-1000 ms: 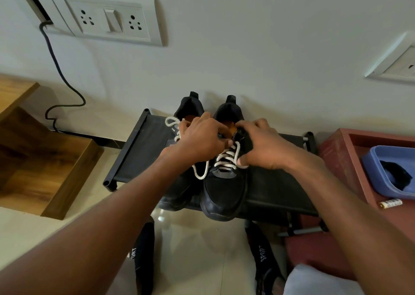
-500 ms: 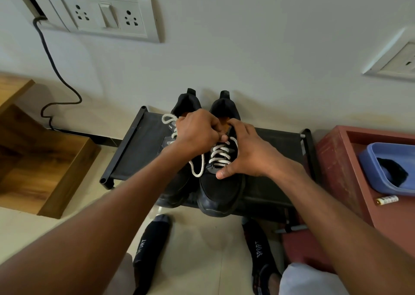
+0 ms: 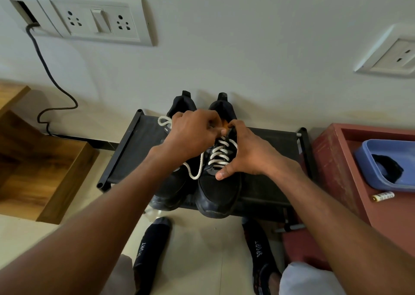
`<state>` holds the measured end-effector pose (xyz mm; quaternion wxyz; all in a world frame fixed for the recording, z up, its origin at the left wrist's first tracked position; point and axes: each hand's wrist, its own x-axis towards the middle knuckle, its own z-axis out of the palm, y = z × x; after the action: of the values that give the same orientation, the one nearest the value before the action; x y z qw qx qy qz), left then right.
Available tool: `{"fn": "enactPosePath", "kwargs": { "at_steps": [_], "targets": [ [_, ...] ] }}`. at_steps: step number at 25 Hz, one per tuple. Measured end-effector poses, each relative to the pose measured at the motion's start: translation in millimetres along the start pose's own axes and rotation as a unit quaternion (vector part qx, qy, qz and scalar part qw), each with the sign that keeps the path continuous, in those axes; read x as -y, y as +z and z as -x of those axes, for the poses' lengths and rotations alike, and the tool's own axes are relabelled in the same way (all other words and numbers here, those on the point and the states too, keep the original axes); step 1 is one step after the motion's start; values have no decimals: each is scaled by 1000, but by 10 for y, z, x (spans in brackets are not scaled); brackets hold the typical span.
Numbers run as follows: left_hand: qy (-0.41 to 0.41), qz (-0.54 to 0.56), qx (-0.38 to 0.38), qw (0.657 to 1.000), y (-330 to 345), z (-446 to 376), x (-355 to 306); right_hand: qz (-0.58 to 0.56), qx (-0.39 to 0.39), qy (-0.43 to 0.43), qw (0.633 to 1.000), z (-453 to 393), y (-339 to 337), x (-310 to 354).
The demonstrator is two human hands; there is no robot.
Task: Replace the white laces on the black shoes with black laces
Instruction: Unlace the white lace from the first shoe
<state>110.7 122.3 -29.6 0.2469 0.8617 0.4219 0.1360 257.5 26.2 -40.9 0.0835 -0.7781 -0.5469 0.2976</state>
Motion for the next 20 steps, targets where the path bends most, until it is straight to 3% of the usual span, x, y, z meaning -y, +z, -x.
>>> {"fn": "enactPosePath", "kwargs": {
  "at_steps": [2,4,7,10,11,13,15,17,19,20],
  "targets": [
    [50,-78,-2,996,50,19,-10,-4,0,-1,1000,2,-1,7],
    [38,-83,2,996,96,15,-21,0,3,-2,1000,12,-7,11],
    [-60,57,-19,996,85,-12,-46,10,1,7,1000,24,-20,17],
    [-172,290,-35,941,-26,-6,-39,10,7,18,1000,22,-37,19],
    [-190,313,-32,930,-44,-2,-51,10,9,20,1000,20,-44,20],
    [-146,222,-20,964,-38,-16,-48,15,9,19,1000,30,-41,32],
    [-67,46,-7,997,-39,24,-64,19,7,15,1000,38,-27,45],
    [8,-90,4,996,25,40,-46,22,5,14,1000,40,-26,53],
    [28,-121,-13,992,59,39,-51,25,3,16,1000,51,-32,63],
    [13,-77,-25,997,45,40,-69,27,2,18,999,57,-37,66]
  ]
}}
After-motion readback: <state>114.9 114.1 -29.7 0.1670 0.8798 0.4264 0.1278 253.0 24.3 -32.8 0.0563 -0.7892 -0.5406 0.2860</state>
